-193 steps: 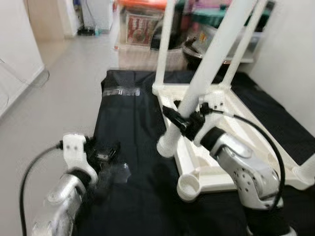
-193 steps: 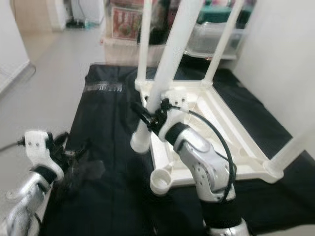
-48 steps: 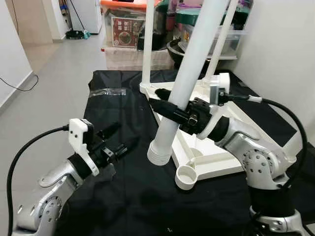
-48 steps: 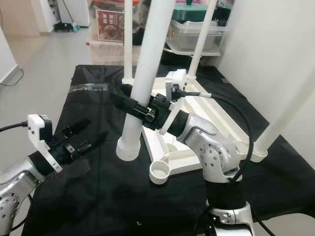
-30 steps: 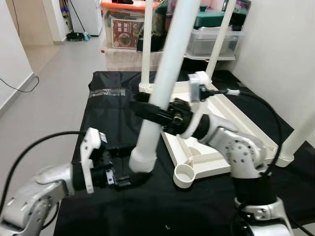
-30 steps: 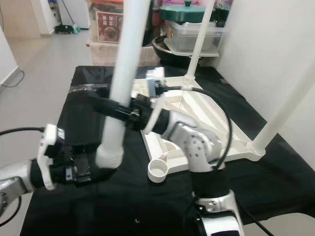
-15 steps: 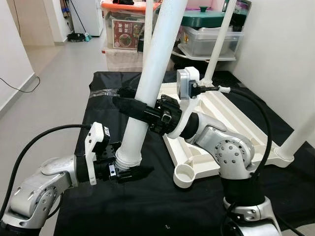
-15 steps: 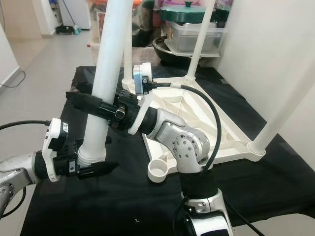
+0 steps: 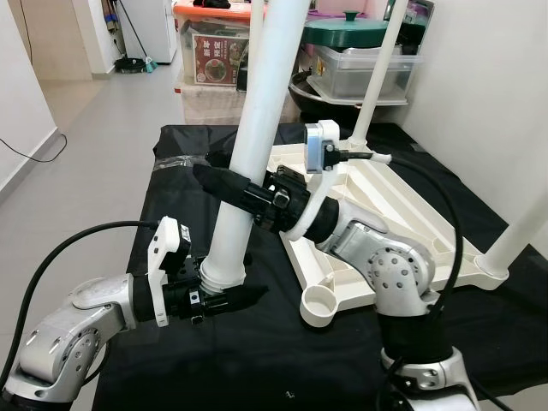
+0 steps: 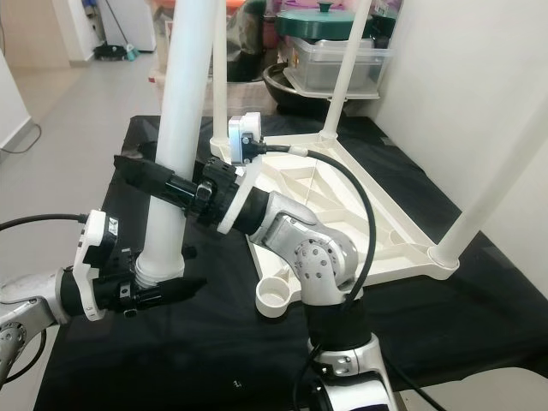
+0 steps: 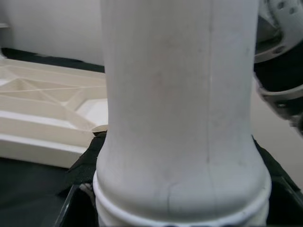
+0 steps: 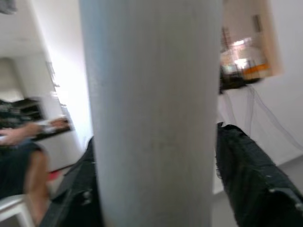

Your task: Building children table

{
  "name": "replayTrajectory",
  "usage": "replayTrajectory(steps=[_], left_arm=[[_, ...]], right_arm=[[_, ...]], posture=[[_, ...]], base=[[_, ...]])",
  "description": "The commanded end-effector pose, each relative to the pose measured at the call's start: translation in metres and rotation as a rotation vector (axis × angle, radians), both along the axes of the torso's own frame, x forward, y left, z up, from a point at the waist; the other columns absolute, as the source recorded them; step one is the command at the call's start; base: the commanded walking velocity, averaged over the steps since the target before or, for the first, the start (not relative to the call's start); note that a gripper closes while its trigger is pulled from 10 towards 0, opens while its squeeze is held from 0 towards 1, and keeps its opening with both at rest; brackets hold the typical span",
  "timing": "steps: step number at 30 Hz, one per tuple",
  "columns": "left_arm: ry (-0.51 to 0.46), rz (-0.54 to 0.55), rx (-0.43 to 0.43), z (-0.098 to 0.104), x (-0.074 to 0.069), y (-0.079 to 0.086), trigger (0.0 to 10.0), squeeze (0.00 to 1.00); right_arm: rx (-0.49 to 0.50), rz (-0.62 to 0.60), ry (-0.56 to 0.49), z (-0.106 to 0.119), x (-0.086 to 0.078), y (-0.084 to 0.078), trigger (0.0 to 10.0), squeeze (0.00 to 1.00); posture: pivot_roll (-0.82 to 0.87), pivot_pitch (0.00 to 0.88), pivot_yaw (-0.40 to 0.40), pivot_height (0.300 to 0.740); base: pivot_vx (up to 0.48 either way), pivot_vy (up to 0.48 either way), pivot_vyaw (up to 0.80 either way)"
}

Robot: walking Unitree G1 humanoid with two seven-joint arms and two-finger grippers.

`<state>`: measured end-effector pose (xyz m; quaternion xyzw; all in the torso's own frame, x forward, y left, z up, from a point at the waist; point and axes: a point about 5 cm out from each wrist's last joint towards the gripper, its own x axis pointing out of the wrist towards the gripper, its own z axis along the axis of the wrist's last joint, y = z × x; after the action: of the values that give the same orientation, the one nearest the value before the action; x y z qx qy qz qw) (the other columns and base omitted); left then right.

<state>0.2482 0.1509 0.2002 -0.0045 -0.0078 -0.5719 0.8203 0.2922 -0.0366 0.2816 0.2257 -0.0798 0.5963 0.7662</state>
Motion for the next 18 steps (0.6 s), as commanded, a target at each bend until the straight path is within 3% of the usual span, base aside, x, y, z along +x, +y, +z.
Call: replayTrajectory(steps=[1,2,3,8,9,11,12,16,18], left_arm=[[-0.022,-0.038,0.023,-0.002,-0.003,-0.010,0.0,0.00],[-0.031,-0.014,0.029,-0.002,-0.001,-0.009,0.0,0.00],[-0.036,0.019,0.040,-0.005,0.000,-0.009,4.3,0.00],[-0.034,0.035,0.066,-0.011,-0.001,-0.008,4.3,0.00],[-0.033,0.044,0.086,-0.015,-0.001,-0.008,8.0,0.00],[-0.033,0.050,0.099,-0.018,-0.002,-0.008,8.0,0.00],[-0.039,0.073,0.121,-0.021,0.000,-0.007,9.5,0.00],[-0.060,0.127,0.146,-0.024,0.004,-0.004,9.4,0.00],[-0.064,0.136,0.149,-0.025,0.006,-0.005,10.0,0.00]], right_arm=[[-0.035,-0.099,0.025,-0.004,0.009,0.000,10.0,1.00],[-0.078,-0.167,0.032,-0.007,0.013,-0.002,10.0,1.00],[-0.101,-0.241,0.074,-0.009,0.017,-0.005,10.0,0.00],[-0.094,-0.248,0.121,-0.011,0.015,-0.006,10.0,0.00],[-0.107,-0.238,0.130,-0.012,0.012,-0.006,10.0,0.00],[-0.117,-0.232,0.136,-0.013,0.010,-0.006,10.0,0.00],[-0.123,-0.237,0.148,-0.015,0.009,-0.006,10.0,0.00],[-0.113,-0.248,0.179,-0.017,0.006,-0.004,10.0,0.00],[-0.103,-0.244,0.198,-0.019,0.005,-0.002,10.0,0.00]], posture=[[0.07,0.000,-0.092,0.740],[0.07,0.000,-0.092,0.740],[0.07,0.000,-0.092,0.740],[0.07,0.000,-0.091,0.740],[0.06,0.000,-0.089,0.740],[0.06,0.000,-0.089,0.740],[0.06,0.000,-0.089,0.740],[0.06,0.000,-0.090,0.740],[0.06,0.000,-0.089,0.740]], base=[[0.000,0.000,0.00],[0.000,0.000,0.00],[0.000,0.000,0.00],[0.000,0.000,0.00],[0.000,0.000,0.00],[0.000,0.000,0.00],[0.000,0.000,0.00],[0.000,0.000,0.00],[0.000,0.000,0.00]])
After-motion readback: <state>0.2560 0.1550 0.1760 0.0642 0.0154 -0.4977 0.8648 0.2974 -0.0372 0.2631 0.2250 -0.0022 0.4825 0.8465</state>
